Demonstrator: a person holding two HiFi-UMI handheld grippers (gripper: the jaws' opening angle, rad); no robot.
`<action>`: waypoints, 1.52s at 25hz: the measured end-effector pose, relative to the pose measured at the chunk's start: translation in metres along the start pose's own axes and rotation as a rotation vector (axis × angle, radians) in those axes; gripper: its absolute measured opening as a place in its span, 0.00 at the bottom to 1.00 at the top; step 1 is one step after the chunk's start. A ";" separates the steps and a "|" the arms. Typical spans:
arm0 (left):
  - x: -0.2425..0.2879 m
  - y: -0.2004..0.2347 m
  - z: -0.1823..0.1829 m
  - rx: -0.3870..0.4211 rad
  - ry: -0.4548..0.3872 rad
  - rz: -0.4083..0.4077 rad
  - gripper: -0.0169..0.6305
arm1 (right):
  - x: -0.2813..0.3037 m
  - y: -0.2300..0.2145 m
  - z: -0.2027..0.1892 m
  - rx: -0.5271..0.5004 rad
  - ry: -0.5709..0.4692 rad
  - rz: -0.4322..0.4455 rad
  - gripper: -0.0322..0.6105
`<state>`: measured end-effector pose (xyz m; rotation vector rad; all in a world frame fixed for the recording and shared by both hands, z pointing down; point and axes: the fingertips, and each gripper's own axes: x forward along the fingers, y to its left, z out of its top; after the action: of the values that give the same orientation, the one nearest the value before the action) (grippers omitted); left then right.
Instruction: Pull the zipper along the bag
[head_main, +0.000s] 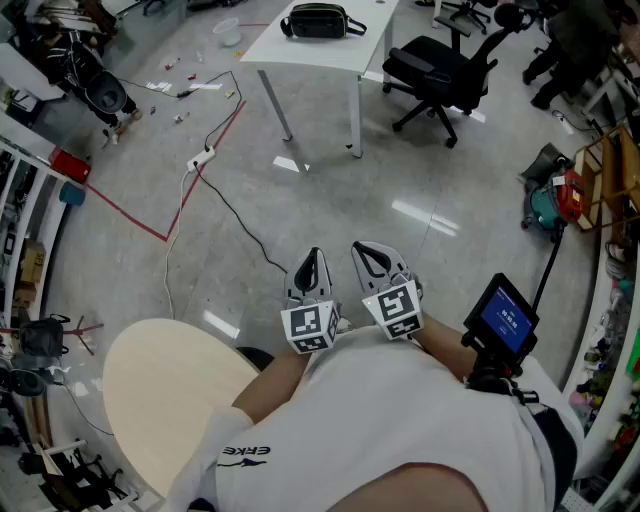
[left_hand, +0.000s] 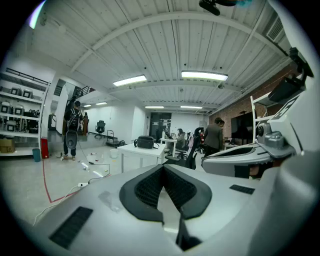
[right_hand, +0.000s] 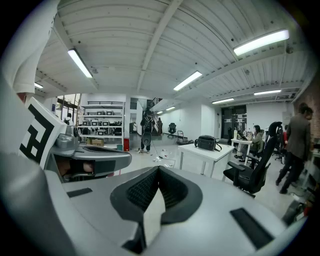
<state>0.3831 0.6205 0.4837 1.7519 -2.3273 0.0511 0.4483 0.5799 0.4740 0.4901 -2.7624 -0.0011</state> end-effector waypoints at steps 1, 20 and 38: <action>-0.001 0.001 0.001 0.000 0.000 -0.001 0.03 | 0.000 0.001 0.001 0.001 0.000 0.000 0.06; -0.024 0.050 0.000 -0.021 -0.016 0.105 0.03 | 0.029 0.045 0.011 -0.022 -0.010 0.103 0.06; -0.075 0.153 -0.011 -0.092 -0.020 0.293 0.03 | 0.088 0.146 0.029 -0.097 0.004 0.302 0.06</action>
<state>0.2585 0.7371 0.4959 1.3643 -2.5386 -0.0248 0.3118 0.6866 0.4834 0.0453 -2.7883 -0.0612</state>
